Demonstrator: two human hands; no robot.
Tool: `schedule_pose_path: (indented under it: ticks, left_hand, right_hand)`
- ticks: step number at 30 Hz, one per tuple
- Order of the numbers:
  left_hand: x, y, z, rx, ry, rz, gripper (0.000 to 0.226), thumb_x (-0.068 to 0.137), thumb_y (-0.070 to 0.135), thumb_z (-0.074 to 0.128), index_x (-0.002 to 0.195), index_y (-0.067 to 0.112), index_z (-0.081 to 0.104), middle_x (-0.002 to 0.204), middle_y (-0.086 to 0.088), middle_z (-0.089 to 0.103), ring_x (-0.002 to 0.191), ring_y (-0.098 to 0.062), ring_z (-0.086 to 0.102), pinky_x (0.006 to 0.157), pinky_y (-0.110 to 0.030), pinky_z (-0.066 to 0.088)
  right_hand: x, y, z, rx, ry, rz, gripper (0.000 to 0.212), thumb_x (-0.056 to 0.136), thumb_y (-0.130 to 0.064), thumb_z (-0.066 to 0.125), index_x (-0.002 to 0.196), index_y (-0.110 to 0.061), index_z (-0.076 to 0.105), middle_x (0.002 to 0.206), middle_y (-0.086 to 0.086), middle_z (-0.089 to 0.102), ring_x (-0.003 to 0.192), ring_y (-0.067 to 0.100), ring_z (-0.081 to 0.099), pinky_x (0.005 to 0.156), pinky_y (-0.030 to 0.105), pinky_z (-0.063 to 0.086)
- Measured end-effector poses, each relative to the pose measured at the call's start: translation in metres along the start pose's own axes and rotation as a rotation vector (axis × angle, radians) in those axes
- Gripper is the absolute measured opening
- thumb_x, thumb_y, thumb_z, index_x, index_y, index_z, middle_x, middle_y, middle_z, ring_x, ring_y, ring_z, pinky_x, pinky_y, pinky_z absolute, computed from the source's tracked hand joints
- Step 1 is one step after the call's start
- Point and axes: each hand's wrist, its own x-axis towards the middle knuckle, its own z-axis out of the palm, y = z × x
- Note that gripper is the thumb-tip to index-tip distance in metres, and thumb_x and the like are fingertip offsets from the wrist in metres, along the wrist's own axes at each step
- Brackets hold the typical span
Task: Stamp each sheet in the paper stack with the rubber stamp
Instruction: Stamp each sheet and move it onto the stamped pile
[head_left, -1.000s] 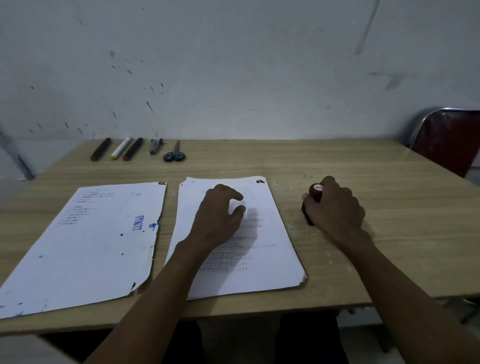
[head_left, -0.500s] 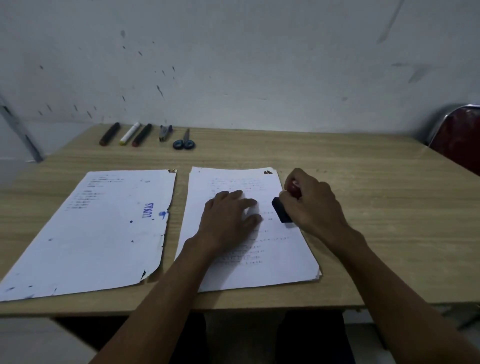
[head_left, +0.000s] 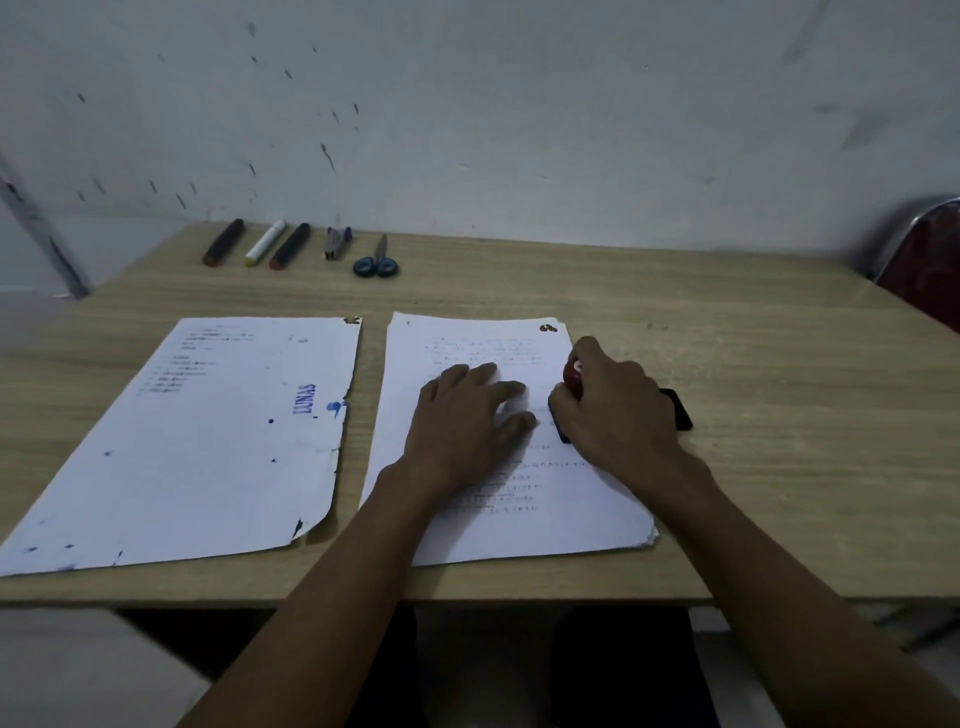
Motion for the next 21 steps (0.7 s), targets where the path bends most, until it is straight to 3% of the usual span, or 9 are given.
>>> schedule_pose_path:
  ticks: [9,21]
  left_hand:
    - [-0.0011,-0.0002,0.0002,-0.004,-0.01,-0.012,0.049,0.093,0.058,0.043,0.137,0.037,0.047,0.155,0.004,0.032,0.145,-0.021,0.02,0.117,-0.043,0.015]
    - [-0.0001,-0.0013,0.0013,-0.008,-0.009,-0.005,0.049,0.093,0.057,0.043,0.137,0.037,0.048,0.155,0.003,0.033,0.144,-0.021,0.021,0.116,-0.043,0.016]
  right_hand:
    - [0.0005,-0.0036,0.0062,-0.098,0.035,0.023,0.018,0.093,-0.037,0.045,0.094,-0.02,0.038,0.078,0.002,0.055,0.07,0.027,0.056,0.062,0.033,0.038]
    - [-0.0007,-0.0052,0.0061,-0.152,0.072,0.018,0.02,0.092,-0.037,0.044,0.1,-0.018,0.044,0.075,0.001,0.054,0.065,0.025,0.053,0.06,0.032,0.034]
